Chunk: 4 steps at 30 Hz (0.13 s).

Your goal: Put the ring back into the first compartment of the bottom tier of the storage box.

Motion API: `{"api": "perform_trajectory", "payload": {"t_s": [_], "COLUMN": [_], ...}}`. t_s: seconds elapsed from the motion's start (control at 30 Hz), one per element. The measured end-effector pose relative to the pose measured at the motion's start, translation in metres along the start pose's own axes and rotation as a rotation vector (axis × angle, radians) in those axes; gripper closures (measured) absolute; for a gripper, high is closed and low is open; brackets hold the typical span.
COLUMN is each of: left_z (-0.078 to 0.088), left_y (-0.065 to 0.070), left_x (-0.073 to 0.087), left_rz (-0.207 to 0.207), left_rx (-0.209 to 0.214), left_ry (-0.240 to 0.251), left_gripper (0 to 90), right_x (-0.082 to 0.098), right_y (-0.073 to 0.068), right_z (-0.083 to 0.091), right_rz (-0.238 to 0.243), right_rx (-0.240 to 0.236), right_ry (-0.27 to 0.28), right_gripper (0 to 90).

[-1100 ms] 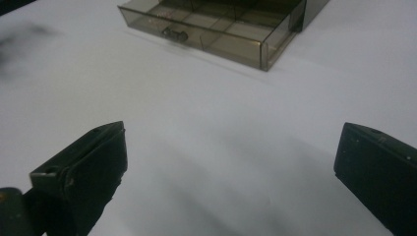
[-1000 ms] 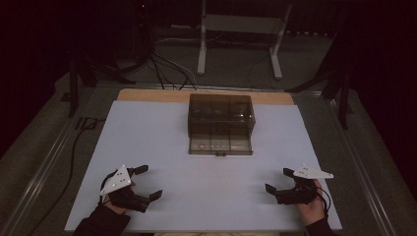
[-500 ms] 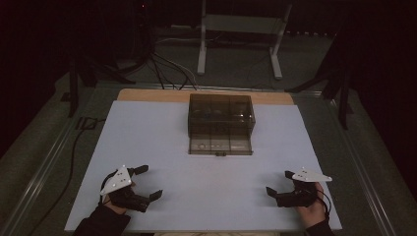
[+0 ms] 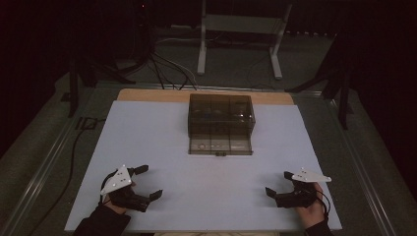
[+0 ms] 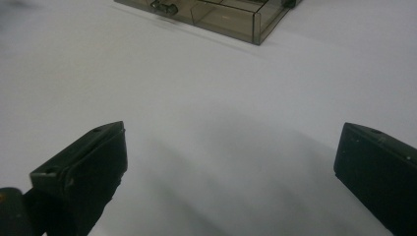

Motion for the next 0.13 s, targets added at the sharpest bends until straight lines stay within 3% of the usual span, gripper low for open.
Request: {"api": "perform_trajectory", "payload": {"t_s": [0.13], "left_z": [-0.0002], "left_y": [-0.0002], "left_x": [0.0], "left_rz": [0.001], "left_rx": [-0.001], "left_ry": [0.0], "left_gripper": [0.6], "right_x": [0.0002], "right_y": [0.0004], "right_z": [0.0002], "right_rz": [-0.002], "right_rx": [0.003], "right_ry": [0.002], "right_gripper": [0.0]}}
Point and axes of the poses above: each handheld gripper's, and its own axes: z roughly backward along the jaws, x roughly out of its underside, y roughly to its right, the point moved 5 cm from there along -z, roughly forward along the jaws, and after that the axes turned 13 degrees about z, right-handed, at the moved point
